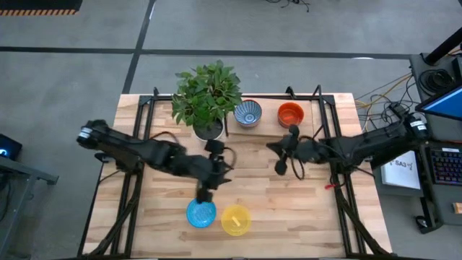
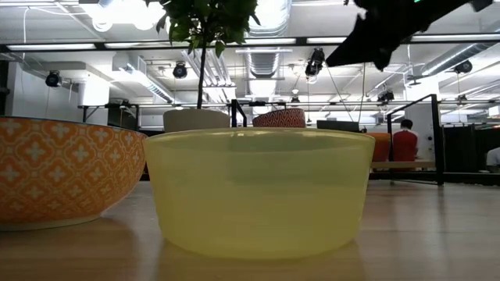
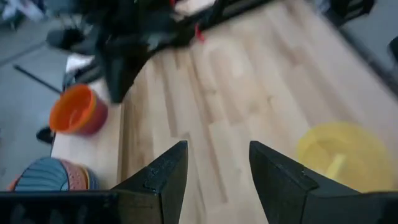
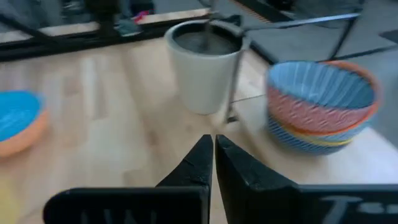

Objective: Place and stack bowls onto a shelf
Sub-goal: Stack the dark blue patterned bowl on the orange patterned bowl on the shelf

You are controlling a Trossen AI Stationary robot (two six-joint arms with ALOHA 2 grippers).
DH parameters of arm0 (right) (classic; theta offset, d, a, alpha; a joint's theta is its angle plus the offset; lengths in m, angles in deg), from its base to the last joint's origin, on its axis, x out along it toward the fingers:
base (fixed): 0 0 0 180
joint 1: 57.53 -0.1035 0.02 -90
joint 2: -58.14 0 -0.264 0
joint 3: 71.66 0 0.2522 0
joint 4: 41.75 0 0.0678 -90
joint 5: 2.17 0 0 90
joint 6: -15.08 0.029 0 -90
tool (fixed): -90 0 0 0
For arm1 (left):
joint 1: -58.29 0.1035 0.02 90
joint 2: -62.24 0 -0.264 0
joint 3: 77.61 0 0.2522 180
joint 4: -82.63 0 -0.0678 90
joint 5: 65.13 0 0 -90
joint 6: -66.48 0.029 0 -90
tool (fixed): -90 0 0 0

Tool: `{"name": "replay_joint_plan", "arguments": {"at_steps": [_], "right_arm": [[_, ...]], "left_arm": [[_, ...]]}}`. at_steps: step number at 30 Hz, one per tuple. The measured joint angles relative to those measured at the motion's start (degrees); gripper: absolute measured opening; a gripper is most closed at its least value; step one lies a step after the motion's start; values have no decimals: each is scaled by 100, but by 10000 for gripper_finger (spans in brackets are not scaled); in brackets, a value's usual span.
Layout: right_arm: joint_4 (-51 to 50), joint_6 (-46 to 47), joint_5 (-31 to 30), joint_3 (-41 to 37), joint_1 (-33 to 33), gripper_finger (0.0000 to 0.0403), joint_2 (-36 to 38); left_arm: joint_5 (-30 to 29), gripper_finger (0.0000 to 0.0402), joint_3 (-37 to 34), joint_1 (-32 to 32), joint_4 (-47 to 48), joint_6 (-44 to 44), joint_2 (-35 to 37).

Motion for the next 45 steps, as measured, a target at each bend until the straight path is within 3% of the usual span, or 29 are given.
{"name": "replay_joint_plan", "arguments": {"at_steps": [4,10,19,29,38,45], "right_arm": [[170,-431,517,199,639,9,-245],[644,-959,1818,420,1601,9,-808],[1090,-1505,1943,614,2454,9,-1748],[1234,-1479,2024,619,2867,8,-2213],[1370,-1392,2067,619,2878,9,-2075],[1976,-1357,2604,619,2872,9,-2109]], "left_arm": [[-103,155,-667,-246,-663,-5,631],[-949,155,-1896,-505,-1935,-88,1508],[-1272,155,-3042,-546,-2823,-257,2402],[-1321,155,-3197,-546,-2828,-275,2543],[-1323,155,-3197,-546,-2804,-280,2535],[-1349,155,-3197,-546,-2811,-284,2437]]}}
